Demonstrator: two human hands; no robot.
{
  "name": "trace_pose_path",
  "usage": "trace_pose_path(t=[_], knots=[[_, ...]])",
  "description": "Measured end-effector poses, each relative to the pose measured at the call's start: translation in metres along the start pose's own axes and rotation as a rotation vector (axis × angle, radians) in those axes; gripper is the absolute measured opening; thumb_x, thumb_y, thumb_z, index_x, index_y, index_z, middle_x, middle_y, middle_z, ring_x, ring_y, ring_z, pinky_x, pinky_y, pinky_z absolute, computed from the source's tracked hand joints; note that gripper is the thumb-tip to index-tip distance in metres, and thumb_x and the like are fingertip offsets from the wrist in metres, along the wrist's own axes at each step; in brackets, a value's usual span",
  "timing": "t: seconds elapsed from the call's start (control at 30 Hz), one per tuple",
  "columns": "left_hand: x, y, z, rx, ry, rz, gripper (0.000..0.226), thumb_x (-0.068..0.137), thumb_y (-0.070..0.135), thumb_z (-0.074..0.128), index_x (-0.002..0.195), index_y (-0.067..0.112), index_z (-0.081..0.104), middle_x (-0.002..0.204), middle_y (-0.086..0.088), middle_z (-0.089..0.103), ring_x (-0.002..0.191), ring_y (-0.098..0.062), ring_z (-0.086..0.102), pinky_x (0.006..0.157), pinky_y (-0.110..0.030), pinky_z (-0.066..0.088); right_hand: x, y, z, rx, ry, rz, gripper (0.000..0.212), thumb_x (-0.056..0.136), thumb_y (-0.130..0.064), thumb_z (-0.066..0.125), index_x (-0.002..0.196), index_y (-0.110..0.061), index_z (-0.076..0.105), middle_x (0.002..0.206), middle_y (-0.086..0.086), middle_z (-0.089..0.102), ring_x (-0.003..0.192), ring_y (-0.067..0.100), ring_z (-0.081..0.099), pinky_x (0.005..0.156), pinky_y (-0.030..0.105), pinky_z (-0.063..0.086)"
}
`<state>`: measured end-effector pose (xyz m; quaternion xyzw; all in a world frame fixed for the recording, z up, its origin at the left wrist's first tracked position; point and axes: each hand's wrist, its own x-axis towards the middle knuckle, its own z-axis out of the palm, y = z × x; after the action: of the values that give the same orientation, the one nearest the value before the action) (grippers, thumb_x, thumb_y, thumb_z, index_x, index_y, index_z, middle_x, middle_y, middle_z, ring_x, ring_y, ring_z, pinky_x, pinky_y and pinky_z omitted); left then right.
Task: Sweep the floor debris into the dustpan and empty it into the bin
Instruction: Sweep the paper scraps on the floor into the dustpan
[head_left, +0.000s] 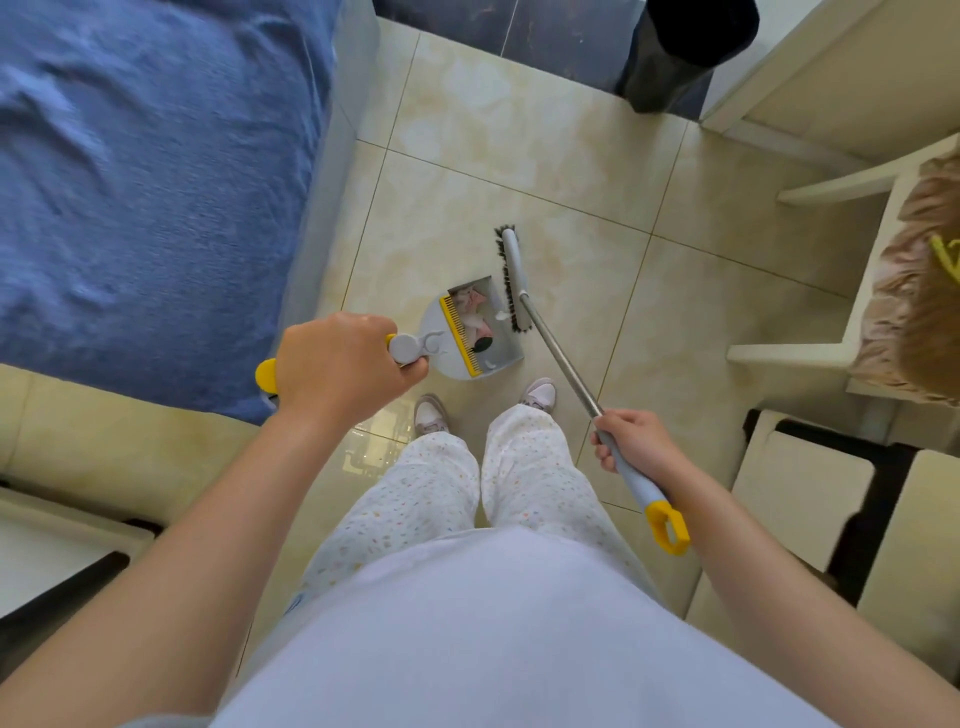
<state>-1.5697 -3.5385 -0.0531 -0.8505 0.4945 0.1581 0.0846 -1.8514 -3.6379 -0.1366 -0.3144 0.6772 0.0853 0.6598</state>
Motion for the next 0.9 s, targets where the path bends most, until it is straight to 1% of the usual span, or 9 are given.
trace_pose_path(t=[0.1, 0.2, 0.3, 0.37, 0.43, 0.6, 0.67, 0.8, 0.9], knots=[[-0.003, 0.002, -0.002, -0.037, -0.078, -0.055, 0.046, 0.079, 0.056, 0.059, 0.061, 0.013, 0.060, 0.053, 0.001, 0.053, 0.050, -0.021, 0.050, 0.045, -0.018, 0.026, -0.001, -0.011, 0.003, 0.077, 0.020, 0.061, 0.019, 0.090, 0.001, 0.046, 0.073, 0.002, 0.052, 0.066, 0.013, 0.047, 0.042, 0.015, 0.040, 0.037, 0.018, 0.035], [-0.002, 0.001, -0.007, -0.099, -0.222, -0.100, 0.042, 0.075, 0.057, 0.060, 0.071, 0.016, 0.066, 0.059, 0.001, 0.060, 0.059, -0.020, 0.057, 0.048, -0.019, 0.031, 0.002, -0.020, 0.002, 0.233, -0.038, 0.182, 0.020, 0.090, -0.001, 0.043, 0.071, 0.000, 0.048, 0.066, 0.011, 0.044, 0.034, 0.012, 0.038, 0.035, 0.015, 0.033], [0.001, -0.003, -0.007, -0.117, -0.298, -0.112, 0.038, 0.074, 0.054, 0.063, 0.077, 0.016, 0.069, 0.065, 0.000, 0.065, 0.065, -0.021, 0.061, 0.049, -0.020, 0.033, 0.000, -0.020, 0.001, 0.212, -0.078, 0.205, 0.018, 0.091, -0.002, 0.042, 0.074, -0.001, 0.048, 0.067, 0.011, 0.045, 0.033, 0.011, 0.039, 0.034, 0.015, 0.034], [0.002, -0.003, -0.005, -0.109, -0.272, -0.103, 0.036, 0.074, 0.050, 0.063, 0.074, 0.014, 0.068, 0.064, -0.002, 0.065, 0.065, -0.022, 0.062, 0.051, -0.021, 0.035, -0.003, -0.015, 0.004, 0.097, -0.063, 0.157, 0.018, 0.091, 0.000, 0.045, 0.073, 0.000, 0.049, 0.068, 0.013, 0.047, 0.036, 0.013, 0.041, 0.036, 0.016, 0.035], [0.001, -0.001, -0.004, -0.097, -0.204, -0.102, 0.035, 0.075, 0.047, 0.061, 0.067, 0.012, 0.065, 0.059, -0.002, 0.061, 0.059, -0.024, 0.060, 0.050, -0.022, 0.036, -0.007, -0.007, 0.008, -0.013, -0.053, 0.097, 0.021, 0.090, 0.002, 0.047, 0.069, -0.001, 0.050, 0.066, 0.012, 0.047, 0.042, 0.016, 0.041, 0.036, 0.017, 0.036], [-0.005, 0.003, -0.001, -0.100, -0.118, -0.100, 0.038, 0.076, 0.044, 0.059, 0.058, 0.010, 0.057, 0.049, -0.002, 0.051, 0.046, -0.022, 0.043, 0.047, -0.022, 0.034, -0.013, 0.015, 0.029, -0.194, -0.082, 0.027, 0.017, 0.088, 0.002, 0.044, 0.073, -0.002, 0.050, 0.064, 0.012, 0.046, 0.046, 0.018, 0.040, 0.037, 0.019, 0.036], [-0.007, 0.004, 0.000, -0.094, -0.103, -0.095, 0.039, 0.075, 0.045, 0.060, 0.056, 0.011, 0.056, 0.048, -0.001, 0.049, 0.045, -0.022, 0.041, 0.047, -0.022, 0.034, -0.016, 0.015, 0.034, -0.147, -0.086, 0.045, 0.016, 0.088, 0.002, 0.044, 0.074, -0.002, 0.050, 0.064, 0.012, 0.046, 0.045, 0.017, 0.040, 0.038, 0.019, 0.036], [-0.005, 0.004, 0.002, -0.087, -0.091, -0.080, 0.039, 0.075, 0.046, 0.060, 0.056, 0.012, 0.053, 0.049, -0.001, 0.049, 0.047, -0.024, 0.044, 0.047, -0.022, 0.032, -0.023, 0.003, 0.031, 0.142, -0.145, 0.141, 0.018, 0.091, 0.000, 0.045, 0.074, -0.002, 0.049, 0.068, 0.013, 0.047, 0.039, 0.013, 0.040, 0.037, 0.016, 0.035], [-0.004, 0.004, 0.002, -0.085, -0.086, -0.055, 0.042, 0.077, 0.049, 0.059, 0.054, 0.015, 0.049, 0.049, 0.002, 0.046, 0.049, -0.025, 0.047, 0.048, -0.023, 0.033, -0.030, -0.004, 0.019, 0.201, -0.175, 0.167, 0.016, 0.092, -0.001, 0.044, 0.077, -0.002, 0.050, 0.069, 0.013, 0.047, 0.036, 0.012, 0.040, 0.036, 0.016, 0.035]])
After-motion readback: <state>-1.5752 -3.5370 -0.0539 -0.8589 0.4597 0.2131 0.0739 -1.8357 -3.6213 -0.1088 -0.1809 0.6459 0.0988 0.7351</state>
